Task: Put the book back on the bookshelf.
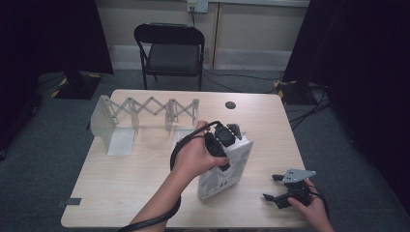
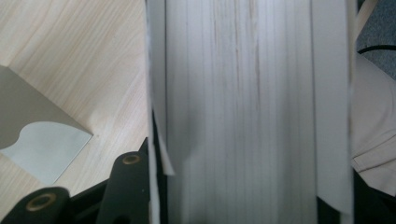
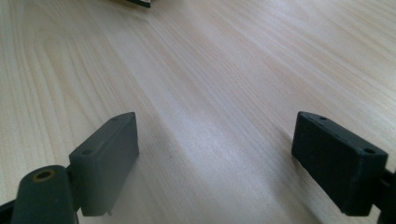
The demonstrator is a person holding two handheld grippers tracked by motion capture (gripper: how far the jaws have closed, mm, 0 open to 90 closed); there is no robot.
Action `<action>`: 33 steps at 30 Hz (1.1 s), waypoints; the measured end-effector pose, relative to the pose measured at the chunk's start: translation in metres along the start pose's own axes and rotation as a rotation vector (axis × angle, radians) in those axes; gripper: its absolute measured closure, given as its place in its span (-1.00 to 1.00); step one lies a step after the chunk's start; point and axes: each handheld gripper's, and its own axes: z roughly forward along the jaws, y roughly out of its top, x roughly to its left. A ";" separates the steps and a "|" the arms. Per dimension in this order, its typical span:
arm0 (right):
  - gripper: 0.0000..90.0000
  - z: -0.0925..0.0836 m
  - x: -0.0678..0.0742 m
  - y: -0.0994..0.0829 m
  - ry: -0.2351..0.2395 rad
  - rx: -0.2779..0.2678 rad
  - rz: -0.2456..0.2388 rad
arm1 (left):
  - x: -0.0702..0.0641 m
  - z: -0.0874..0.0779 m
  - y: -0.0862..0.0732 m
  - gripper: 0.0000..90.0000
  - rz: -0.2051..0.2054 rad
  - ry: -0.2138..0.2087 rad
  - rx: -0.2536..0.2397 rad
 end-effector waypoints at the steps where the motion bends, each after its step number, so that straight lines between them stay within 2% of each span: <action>1: -0.68 0.000 0.000 0.000 0.000 0.000 0.000 | 0.001 -0.001 -0.001 0.15 0.001 -0.003 0.004; 11: -0.68 0.000 0.000 0.000 0.000 0.000 0.000 | 0.005 -0.004 -0.010 0.15 -0.027 -0.005 0.015; 18: -0.68 0.000 0.000 0.000 0.000 0.000 0.000 | 0.009 -0.008 -0.015 0.15 -0.034 0.009 0.003; 33: -0.68 0.000 0.000 0.000 0.000 0.000 -0.001 | 0.018 -0.014 -0.030 0.15 -0.079 0.020 0.006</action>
